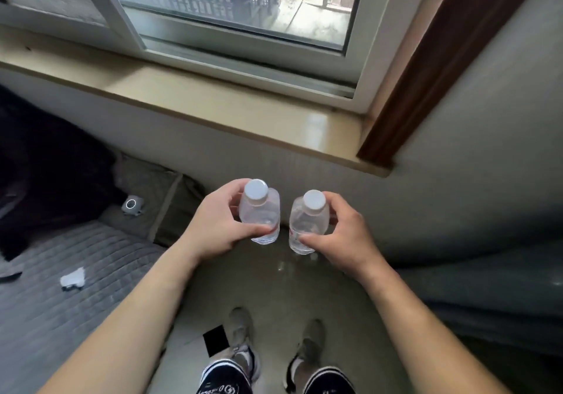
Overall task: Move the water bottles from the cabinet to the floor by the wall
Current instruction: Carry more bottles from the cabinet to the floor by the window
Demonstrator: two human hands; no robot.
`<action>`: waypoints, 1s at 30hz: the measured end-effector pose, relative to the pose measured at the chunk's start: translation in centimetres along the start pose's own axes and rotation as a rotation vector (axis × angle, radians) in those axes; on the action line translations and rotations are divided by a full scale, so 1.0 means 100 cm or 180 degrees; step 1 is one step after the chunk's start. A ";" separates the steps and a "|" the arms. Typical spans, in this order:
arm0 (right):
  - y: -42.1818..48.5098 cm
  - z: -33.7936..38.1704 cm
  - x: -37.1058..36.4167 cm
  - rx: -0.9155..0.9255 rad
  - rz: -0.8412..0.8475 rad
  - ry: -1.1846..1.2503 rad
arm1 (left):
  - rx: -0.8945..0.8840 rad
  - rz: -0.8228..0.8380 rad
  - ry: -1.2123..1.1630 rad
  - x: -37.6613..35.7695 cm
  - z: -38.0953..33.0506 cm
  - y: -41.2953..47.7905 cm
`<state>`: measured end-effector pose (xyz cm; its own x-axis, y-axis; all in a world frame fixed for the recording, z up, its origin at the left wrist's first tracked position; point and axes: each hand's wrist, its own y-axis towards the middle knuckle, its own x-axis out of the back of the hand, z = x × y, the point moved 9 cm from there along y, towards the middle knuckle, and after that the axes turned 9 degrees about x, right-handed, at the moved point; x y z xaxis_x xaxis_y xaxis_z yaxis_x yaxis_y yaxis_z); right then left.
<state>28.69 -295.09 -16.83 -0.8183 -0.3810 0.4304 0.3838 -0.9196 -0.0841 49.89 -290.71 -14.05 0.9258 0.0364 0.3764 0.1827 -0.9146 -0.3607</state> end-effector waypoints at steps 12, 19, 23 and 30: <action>0.048 -0.179 -0.120 -0.0468 -0.0243 0.0023 | 0.0044 0.0358 0.0310 -0.054 0.185 0.112; 0.065 -0.310 -0.201 -0.0363 -0.0207 -0.0037 | 0.0263 0.0318 0.0481 -0.104 0.328 0.179; 0.071 -0.388 -0.242 -0.0386 -0.0264 -0.0199 | 0.0178 0.0350 0.0562 -0.133 0.399 0.210; 0.085 -0.488 -0.302 -0.0477 -0.0187 -0.0282 | 0.0165 0.0433 0.0836 -0.171 0.490 0.256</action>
<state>35.78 -296.09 -74.42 -0.7941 -0.3223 0.5153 0.2631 -0.9466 -0.1866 54.96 -295.01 -71.58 0.8268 -0.1965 0.5270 0.0857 -0.8820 -0.4634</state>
